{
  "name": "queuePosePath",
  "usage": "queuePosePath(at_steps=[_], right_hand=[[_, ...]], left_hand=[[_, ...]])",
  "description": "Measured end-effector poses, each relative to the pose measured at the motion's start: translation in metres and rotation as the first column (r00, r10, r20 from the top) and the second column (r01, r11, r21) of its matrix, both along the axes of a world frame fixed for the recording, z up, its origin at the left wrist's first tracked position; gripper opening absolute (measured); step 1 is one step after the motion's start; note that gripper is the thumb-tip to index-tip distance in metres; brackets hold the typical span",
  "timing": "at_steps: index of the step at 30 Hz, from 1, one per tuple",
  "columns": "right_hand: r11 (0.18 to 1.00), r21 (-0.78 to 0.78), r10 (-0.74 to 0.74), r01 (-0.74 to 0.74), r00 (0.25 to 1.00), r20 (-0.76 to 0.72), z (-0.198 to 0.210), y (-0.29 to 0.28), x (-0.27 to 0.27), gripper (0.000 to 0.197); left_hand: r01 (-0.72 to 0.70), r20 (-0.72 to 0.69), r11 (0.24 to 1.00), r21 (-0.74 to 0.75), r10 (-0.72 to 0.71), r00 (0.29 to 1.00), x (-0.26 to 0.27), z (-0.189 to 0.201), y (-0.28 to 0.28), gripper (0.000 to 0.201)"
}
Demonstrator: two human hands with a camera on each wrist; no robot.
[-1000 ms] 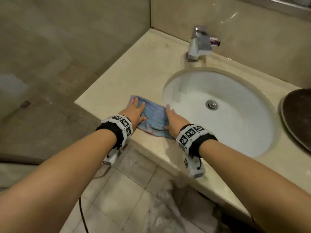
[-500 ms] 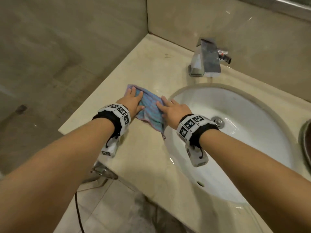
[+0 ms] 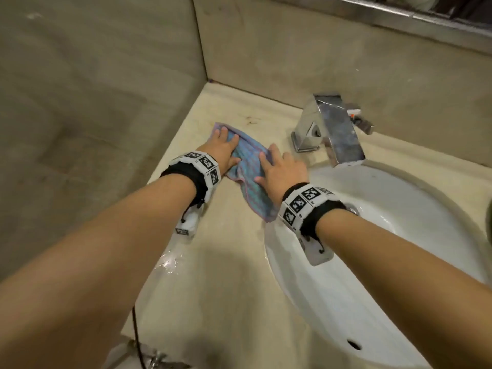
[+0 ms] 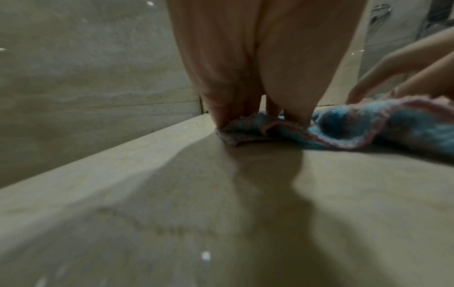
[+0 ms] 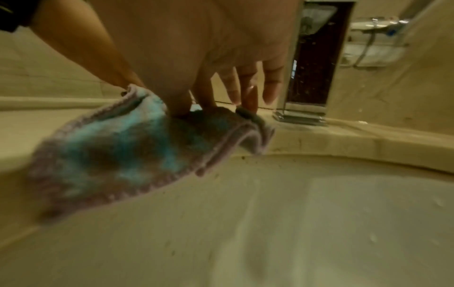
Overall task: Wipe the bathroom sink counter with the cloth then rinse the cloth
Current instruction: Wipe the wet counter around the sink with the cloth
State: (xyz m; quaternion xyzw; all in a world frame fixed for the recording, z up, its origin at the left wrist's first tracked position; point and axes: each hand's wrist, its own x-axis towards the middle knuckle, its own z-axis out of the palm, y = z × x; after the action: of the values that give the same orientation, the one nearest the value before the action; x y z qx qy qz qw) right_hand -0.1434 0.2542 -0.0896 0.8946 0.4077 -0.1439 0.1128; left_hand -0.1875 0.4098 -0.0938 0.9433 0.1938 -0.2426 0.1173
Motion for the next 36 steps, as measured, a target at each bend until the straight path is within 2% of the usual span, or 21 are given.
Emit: queuePosePath(at_steps=[3,7,12,17,21,25,30,36], right_hand=[[0.998,0.062,-0.033,0.027,0.994,0.102,-0.001,0.021,0.005,0.058],[0.983,0.108,-0.148,0.15,0.989,-0.02,-0.009,0.032,0.009,0.056],[0.977,0.104,-0.19,0.186,0.981,0.028,-0.015,0.042,0.018,0.059],[0.957,0.125,-0.252,0.262,0.964,-0.09,-0.022,0.059,0.032,0.057],[0.972,0.123,-0.19,0.199,0.978,-0.083,-0.01,0.059,0.042,0.054],[0.976,0.166,-0.135,0.14,0.99,-0.044,0.004,0.052,0.032,0.036],[0.986,0.133,-0.081,0.1,0.987,-0.138,0.008,0.029,0.017,0.042],[0.988,0.12,-0.075,0.093,0.986,-0.151,0.009,-0.016,0.011,0.037]], left_hand=[[0.012,0.006,1.0,0.005,-0.012,1.0,0.014,-0.001,0.016,0.063],[0.029,0.017,0.999,0.019,-0.029,0.999,0.033,-0.001,0.037,0.062],[0.056,0.038,0.998,0.032,-0.057,0.998,0.054,-0.003,0.054,0.063],[0.087,0.039,0.995,0.053,-0.089,0.995,0.071,-0.004,0.067,0.063],[0.101,0.056,0.993,0.062,-0.105,0.993,0.071,-0.001,0.069,0.062],[0.16,0.08,0.982,0.096,-0.168,0.983,0.065,0.003,0.062,0.056],[0.174,0.178,0.973,0.148,-0.2,0.964,0.047,0.004,0.046,0.046],[0.16,0.186,0.962,0.222,-0.203,0.961,0.025,-0.001,-0.002,0.038]])
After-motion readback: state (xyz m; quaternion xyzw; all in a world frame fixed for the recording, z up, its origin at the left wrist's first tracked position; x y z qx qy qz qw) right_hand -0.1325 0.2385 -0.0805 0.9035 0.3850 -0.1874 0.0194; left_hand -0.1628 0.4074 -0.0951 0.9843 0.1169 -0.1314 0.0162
